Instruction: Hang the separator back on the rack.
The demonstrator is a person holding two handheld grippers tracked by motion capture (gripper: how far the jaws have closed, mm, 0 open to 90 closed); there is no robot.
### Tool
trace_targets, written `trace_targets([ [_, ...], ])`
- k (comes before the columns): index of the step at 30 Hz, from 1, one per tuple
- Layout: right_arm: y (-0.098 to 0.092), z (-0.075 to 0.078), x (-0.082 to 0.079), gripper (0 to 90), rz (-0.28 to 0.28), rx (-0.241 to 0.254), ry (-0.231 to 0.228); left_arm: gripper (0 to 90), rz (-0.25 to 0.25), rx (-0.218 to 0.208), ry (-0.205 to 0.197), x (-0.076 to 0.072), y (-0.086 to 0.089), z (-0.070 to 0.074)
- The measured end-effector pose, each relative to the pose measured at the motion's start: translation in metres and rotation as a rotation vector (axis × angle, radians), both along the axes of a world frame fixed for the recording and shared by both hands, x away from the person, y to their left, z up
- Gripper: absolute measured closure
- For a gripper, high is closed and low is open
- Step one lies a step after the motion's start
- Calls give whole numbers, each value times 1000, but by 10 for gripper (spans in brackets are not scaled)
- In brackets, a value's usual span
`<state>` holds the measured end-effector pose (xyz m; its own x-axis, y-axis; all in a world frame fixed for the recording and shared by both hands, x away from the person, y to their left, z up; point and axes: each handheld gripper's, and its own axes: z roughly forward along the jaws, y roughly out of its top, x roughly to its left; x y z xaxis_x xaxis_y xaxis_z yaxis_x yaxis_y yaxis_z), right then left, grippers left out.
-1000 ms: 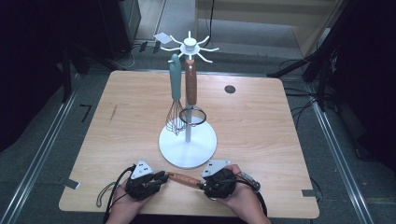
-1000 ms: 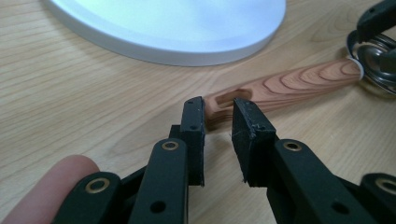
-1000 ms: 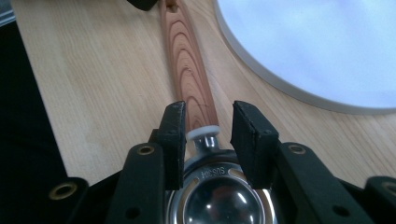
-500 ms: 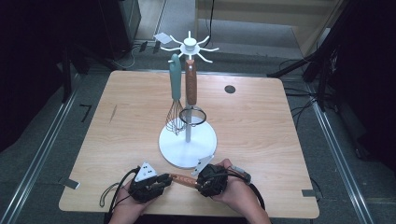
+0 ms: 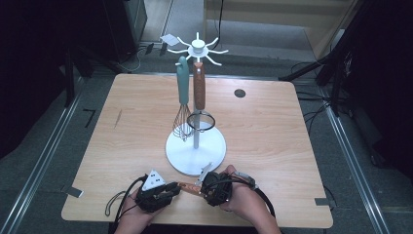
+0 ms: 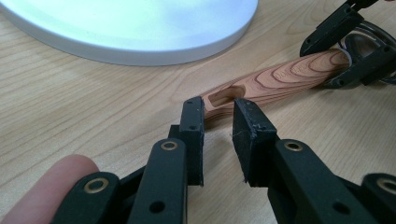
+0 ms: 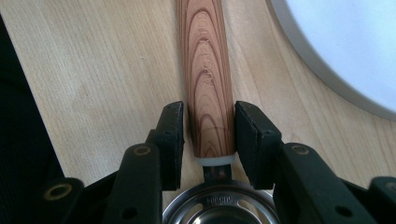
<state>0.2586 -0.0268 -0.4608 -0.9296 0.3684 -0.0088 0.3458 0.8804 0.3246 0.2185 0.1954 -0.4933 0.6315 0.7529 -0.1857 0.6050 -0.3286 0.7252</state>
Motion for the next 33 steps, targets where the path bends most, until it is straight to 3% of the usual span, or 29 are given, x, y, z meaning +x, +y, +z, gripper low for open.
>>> trace_targets([
  [4, 2, -1, 0, 671, 26, -31, -18, 743, -1, -1, 2, 0, 0, 0],
  [11, 7, 0, 1, 680, 33, -72, -4, 743, -3, -1, 1, 0, -1, 0],
  [14, 10, 1, 1, 693, 65, -94, -9, 735, -1, -2, 3, 0, 0, 0],
  [18, 8, 1, 4, 702, 54, -85, 21, 690, 5, 0, 4, 1, 2, 1],
  [22, 10, 1, 1, 706, 36, -92, 10, 659, 33, -15, -10, 3, 11, 4],
  [26, 2, 1, 4, 707, 8, -64, -25, 553, 89, -62, -47, 5, 28, 11],
  [29, -8, 5, 6, 707, -27, 9, -23, 467, 135, -92, -72, 7, 39, 15],
  [33, -22, 15, 9, 706, -85, 91, -54, 336, 217, -138, -113, 8, 61, 21],
])
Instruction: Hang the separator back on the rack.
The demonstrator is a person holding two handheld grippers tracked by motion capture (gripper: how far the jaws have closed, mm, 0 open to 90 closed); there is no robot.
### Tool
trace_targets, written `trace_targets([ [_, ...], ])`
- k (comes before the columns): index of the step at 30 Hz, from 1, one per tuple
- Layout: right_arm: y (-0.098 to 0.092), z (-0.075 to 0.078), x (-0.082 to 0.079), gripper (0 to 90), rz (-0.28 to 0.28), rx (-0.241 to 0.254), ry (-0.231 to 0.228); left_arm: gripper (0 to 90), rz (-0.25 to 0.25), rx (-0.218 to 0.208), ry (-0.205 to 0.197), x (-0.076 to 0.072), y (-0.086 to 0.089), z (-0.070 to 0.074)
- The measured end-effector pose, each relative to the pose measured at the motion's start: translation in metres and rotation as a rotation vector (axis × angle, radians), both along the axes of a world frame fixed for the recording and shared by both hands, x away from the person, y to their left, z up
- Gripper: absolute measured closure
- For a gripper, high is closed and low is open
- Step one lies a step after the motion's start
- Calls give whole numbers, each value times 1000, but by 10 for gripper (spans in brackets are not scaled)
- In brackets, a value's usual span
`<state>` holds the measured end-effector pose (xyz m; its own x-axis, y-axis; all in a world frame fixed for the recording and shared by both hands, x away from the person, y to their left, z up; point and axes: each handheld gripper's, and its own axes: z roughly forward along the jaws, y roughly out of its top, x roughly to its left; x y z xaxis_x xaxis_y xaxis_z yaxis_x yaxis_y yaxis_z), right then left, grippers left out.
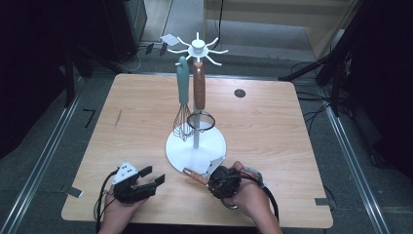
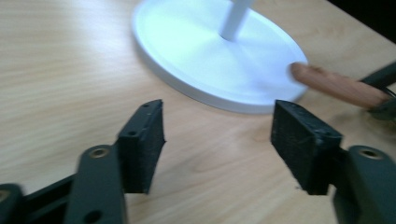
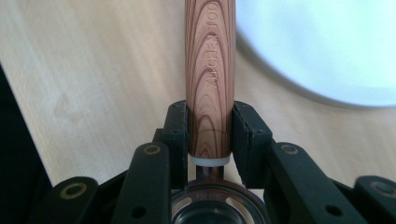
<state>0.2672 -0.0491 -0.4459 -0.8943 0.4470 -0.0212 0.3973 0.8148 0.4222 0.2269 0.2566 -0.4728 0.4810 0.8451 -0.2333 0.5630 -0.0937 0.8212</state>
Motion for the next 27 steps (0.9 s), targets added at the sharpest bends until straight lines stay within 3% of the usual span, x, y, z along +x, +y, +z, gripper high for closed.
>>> trace_targets([
  [3, -9, 4, 2, 706, -31, 49, -22, 289, 56, -12, -18, 1, 16, 2],
  [9, -23, 9, 4, 706, -128, 164, -52, 162, 144, -22, -11, 7, 45, 0],
  [15, -34, 10, 7, 706, -191, 251, -86, 115, 210, -11, -10, 10, 67, -2],
  [22, -48, 15, 11, 706, -280, 338, -126, 32, 255, 41, -14, 12, 84, -3],
  [27, -55, 18, 11, 706, -325, 386, -157, 0, 277, 48, -14, 12, 92, -3],
])
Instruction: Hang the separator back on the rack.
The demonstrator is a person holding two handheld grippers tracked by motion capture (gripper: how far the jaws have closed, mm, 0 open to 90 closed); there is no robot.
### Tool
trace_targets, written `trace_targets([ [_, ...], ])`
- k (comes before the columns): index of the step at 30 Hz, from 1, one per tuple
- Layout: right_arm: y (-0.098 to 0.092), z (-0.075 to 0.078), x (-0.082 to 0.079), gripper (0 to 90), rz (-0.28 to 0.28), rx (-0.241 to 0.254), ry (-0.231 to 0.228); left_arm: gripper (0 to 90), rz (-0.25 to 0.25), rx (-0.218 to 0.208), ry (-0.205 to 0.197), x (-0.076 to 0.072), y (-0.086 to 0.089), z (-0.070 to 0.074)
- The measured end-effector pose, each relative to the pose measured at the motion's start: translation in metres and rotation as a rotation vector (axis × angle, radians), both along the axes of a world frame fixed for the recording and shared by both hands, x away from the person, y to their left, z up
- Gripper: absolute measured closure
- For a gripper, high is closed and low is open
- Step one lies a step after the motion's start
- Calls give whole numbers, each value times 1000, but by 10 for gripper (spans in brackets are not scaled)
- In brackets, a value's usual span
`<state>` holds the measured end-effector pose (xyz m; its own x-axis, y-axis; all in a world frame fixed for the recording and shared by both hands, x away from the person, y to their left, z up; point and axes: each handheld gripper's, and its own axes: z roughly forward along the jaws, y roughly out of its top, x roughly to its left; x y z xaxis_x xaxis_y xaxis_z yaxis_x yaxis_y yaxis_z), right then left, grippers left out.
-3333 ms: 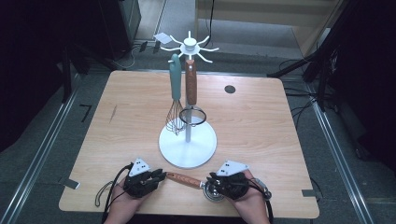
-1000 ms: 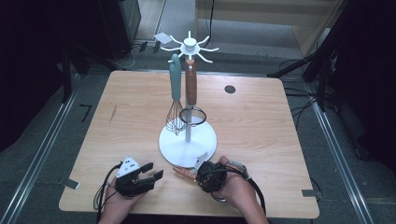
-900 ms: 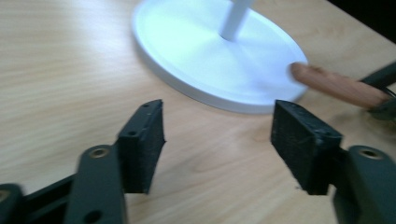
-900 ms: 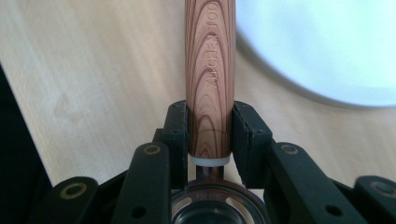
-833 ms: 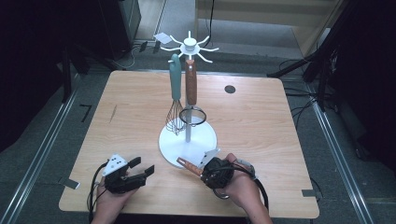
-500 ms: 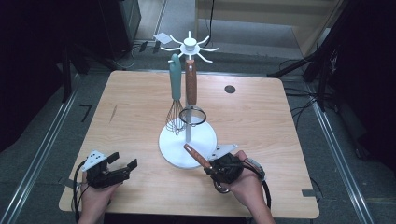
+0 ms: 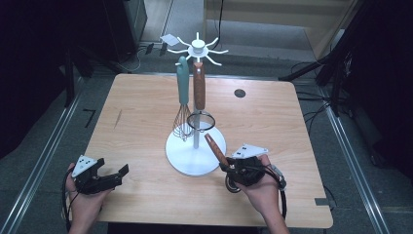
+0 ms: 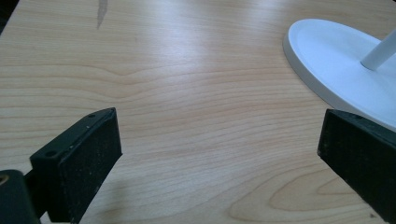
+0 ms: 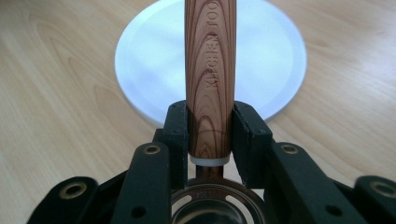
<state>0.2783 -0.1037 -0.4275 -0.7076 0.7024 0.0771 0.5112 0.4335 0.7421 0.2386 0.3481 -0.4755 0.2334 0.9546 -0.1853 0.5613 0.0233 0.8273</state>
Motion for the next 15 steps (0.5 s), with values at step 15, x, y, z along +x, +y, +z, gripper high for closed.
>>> trace_targets([
  [15, -17, 9, -4, 706, -112, 104, -93, 0, -12, 21, 17, 6, 6, -8],
])
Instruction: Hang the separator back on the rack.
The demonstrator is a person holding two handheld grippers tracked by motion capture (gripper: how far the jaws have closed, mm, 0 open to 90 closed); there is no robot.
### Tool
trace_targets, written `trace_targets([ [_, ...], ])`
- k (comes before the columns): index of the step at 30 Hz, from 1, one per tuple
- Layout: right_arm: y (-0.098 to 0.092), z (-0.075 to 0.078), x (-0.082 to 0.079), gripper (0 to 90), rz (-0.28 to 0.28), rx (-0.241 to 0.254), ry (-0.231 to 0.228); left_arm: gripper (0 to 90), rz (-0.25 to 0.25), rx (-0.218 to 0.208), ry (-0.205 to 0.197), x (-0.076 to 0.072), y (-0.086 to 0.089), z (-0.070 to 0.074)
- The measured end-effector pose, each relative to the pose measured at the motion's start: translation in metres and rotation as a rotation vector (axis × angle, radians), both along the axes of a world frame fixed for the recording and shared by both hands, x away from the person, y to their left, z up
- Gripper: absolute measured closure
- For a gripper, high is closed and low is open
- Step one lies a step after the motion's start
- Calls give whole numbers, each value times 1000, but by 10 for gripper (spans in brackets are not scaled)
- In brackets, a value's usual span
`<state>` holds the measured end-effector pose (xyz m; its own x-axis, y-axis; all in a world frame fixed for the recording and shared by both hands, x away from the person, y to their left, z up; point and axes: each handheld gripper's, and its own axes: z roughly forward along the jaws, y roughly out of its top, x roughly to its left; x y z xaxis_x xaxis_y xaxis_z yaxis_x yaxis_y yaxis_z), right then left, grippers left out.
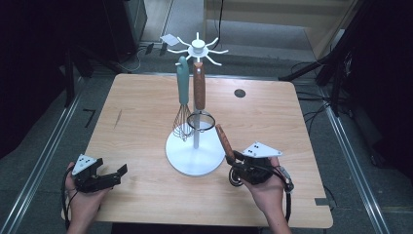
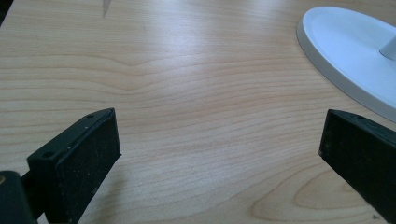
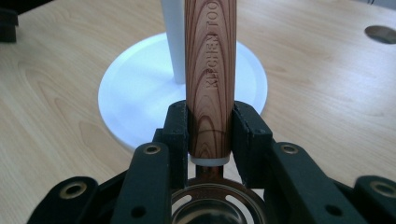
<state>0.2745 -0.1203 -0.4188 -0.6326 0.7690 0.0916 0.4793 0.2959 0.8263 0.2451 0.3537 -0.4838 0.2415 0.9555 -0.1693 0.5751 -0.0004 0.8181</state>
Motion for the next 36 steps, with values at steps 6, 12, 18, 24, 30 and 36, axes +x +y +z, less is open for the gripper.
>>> trace_targets([
  [6, -2, 4, -2, 706, -36, 42, -46, 0, -5, -9, -12, -1, 0, -1],
  [12, -10, 11, -3, 706, -66, 97, -75, 0, -16, -26, -13, 0, 1, -1],
  [18, -11, 16, -5, 705, -87, 121, -118, 0, -20, -37, -19, -1, 2, -1],
  [24, -10, 21, -9, 706, -86, 127, -147, 0, -30, -31, -23, -2, 1, -1],
  [30, -10, 27, -12, 705, -91, 141, -191, 0, -28, -30, -24, -2, 1, -1],
  [36, -2, 36, -16, 705, -73, 161, -214, 0, -25, -31, -27, -2, 1, -1],
])
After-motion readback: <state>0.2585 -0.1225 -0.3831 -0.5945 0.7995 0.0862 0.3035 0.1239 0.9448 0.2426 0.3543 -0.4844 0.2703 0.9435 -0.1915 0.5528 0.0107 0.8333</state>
